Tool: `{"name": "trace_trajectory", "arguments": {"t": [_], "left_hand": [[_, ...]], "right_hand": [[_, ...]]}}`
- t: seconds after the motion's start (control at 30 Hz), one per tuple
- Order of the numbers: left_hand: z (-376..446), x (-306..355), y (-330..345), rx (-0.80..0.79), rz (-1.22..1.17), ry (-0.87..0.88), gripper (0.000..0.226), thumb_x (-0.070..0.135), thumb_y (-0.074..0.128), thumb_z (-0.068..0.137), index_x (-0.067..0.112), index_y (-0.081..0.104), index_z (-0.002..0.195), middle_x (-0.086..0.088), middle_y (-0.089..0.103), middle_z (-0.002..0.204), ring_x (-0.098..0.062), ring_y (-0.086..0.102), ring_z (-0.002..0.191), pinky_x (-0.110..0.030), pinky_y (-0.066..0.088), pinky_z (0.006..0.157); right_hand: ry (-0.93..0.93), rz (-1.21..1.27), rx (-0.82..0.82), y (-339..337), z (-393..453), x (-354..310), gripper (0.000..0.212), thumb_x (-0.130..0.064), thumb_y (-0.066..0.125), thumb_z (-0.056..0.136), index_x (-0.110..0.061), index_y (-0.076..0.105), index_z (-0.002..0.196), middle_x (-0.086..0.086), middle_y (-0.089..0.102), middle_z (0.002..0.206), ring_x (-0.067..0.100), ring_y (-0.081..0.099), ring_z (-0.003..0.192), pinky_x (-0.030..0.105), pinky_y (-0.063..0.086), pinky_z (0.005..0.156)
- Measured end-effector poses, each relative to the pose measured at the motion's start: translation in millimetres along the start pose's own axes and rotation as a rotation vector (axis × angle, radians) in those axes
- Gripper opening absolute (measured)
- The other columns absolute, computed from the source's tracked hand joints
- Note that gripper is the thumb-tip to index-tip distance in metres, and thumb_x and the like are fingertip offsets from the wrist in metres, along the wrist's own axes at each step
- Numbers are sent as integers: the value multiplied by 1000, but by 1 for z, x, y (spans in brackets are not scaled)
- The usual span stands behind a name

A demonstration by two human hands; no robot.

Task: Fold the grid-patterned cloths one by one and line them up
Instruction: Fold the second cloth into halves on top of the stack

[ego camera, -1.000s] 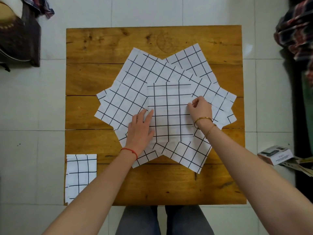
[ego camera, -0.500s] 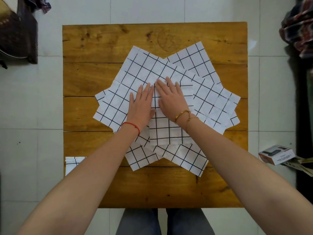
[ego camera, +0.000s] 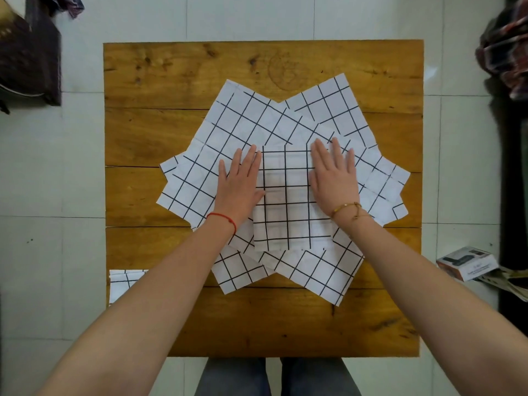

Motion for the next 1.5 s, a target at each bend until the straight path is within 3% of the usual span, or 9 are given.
{"name": "trace_trajectory", "arguments": {"t": [0.2,0.4,0.7,0.9,1.03,1.17,1.27,1.37,1.5], "left_hand": [[-1,0,1,-4,6,-1,86,42,52,96,16,-5,155,0,-12,162,-26,-10,149,-55,6,119],[-7,4,-2,56,96,-5,81,43,48,96,13,2,155,-2,-2,163,-29,-3,150,-59,5,118],[-65,3,24,81,70,83,60,34,40,100,12,22,153,-3,21,160,-28,13,149,-59,16,116],[-124,4,51,40,85,169,59,37,36,100,14,25,153,-2,21,161,-28,17,148,-59,22,114],[-148,5,64,-38,96,201,59,41,19,100,15,22,153,-3,17,162,-28,13,149,-59,22,114],[-161,9,66,-64,78,265,55,40,28,98,17,37,148,-2,38,152,-29,27,144,-55,27,113],[-158,11,56,49,-29,292,47,34,30,98,17,52,135,-2,52,136,-26,41,134,-49,33,112],[-142,10,36,179,-237,167,35,27,41,97,16,56,126,-3,56,122,-22,49,118,-40,41,103],[-105,0,19,218,-564,-173,31,23,49,96,15,54,126,-1,54,115,-17,49,107,-35,46,93]], "right_hand": [[60,46,39,-7,-5,13,55,-30,25,99,-8,21,150,6,22,157,33,9,147,54,5,118],[-275,67,-12,-13,0,-44,52,-26,29,99,-10,27,149,4,27,156,28,16,146,51,14,118],[-175,69,-140,0,-5,-58,56,-27,26,101,-15,9,153,-4,5,161,26,-1,148,49,4,120],[-147,70,-185,-1,-7,-63,57,-26,25,100,-15,5,153,-3,1,161,27,-2,148,49,3,119],[-142,83,-184,0,-6,-64,57,-26,25,100,-15,5,153,-3,1,161,28,-2,148,50,3,119],[-147,88,-157,1,-6,-63,56,-25,25,101,-14,9,153,-3,4,161,29,-1,148,50,2,119],[-162,191,-50,-4,-6,-60,53,-22,30,99,-13,21,150,2,15,159,31,9,146,51,11,118],[-4,463,198,-20,-14,-41,44,-15,42,94,-6,43,137,12,42,142,30,38,129,39,32,109],[502,720,346,-21,-42,5,18,-19,49,93,-8,57,105,8,59,103,22,54,95,33,46,79]]}}
Point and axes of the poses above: each hand's wrist, its own z-axis towards the middle knuckle, its own y-axis out of the palm, x = y × z, the point moved 4 cm from there along z, towards the middle knuckle
